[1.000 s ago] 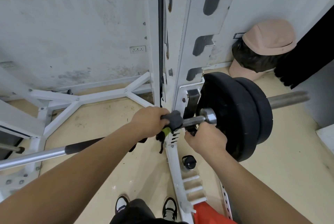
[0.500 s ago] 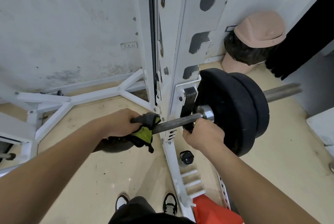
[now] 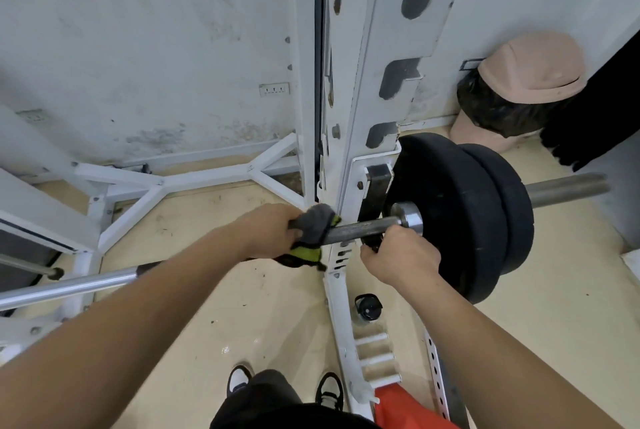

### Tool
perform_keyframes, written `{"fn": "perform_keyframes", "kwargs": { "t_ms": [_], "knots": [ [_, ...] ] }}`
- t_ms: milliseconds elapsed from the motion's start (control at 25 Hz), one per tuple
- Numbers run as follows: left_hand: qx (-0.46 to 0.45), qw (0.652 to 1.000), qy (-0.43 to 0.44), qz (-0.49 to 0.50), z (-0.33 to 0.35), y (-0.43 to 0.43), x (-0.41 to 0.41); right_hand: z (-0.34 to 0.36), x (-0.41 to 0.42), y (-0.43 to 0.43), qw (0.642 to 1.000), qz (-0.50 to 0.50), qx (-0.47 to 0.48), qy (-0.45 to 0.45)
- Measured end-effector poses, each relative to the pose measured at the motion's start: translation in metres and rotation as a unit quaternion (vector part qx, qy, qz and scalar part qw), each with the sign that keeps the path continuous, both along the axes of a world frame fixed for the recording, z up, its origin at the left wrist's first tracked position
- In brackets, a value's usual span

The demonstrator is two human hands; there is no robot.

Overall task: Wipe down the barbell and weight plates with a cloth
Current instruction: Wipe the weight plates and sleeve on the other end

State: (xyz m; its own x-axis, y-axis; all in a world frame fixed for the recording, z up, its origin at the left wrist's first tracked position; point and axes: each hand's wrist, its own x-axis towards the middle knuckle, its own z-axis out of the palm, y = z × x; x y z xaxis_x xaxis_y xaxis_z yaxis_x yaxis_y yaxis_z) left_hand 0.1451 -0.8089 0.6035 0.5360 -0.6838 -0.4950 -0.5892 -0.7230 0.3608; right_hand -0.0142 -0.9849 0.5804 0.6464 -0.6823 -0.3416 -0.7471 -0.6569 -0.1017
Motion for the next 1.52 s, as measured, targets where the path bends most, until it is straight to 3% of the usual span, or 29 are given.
{"fn": "perform_keyframes", "kwargs": {
  "t_ms": [160,360,560,680,800,1000,1280,1520],
  "knots": [
    [0.028,0.999,-0.029,0.015,-0.003,-0.013,0.002,-0.002,0.0,0.0,1.0,0.014,-0.007,-0.006],
    [-0.081,0.995,-0.062,0.003,-0.031,-0.069,-0.053,0.003,0.004,-0.003,0.999,0.03,0.0,0.013],
    [-0.133,0.969,-0.209,0.001,-0.029,0.026,-0.061,0.002,-0.002,-0.002,0.999,0.033,-0.002,-0.002],
    [-0.075,0.966,-0.246,0.024,-0.032,0.063,-0.049,0.0,-0.003,-0.001,0.999,0.035,-0.008,-0.01],
    [-0.019,0.965,-0.26,0.021,-0.035,0.022,-0.056,0.002,0.0,0.0,0.999,0.034,-0.013,0.006],
    [-0.132,0.957,-0.249,-0.073,-0.046,-0.035,-0.086,0.001,0.002,-0.002,0.998,0.046,-0.03,0.027],
    [-0.176,0.932,-0.307,-0.081,-0.054,0.078,-0.049,-0.002,-0.003,-0.002,0.999,0.043,-0.017,0.005],
    [-0.069,0.935,-0.335,-0.094,-0.072,0.02,-0.063,-0.001,-0.001,-0.002,0.999,0.045,-0.014,0.002]
  ]
}}
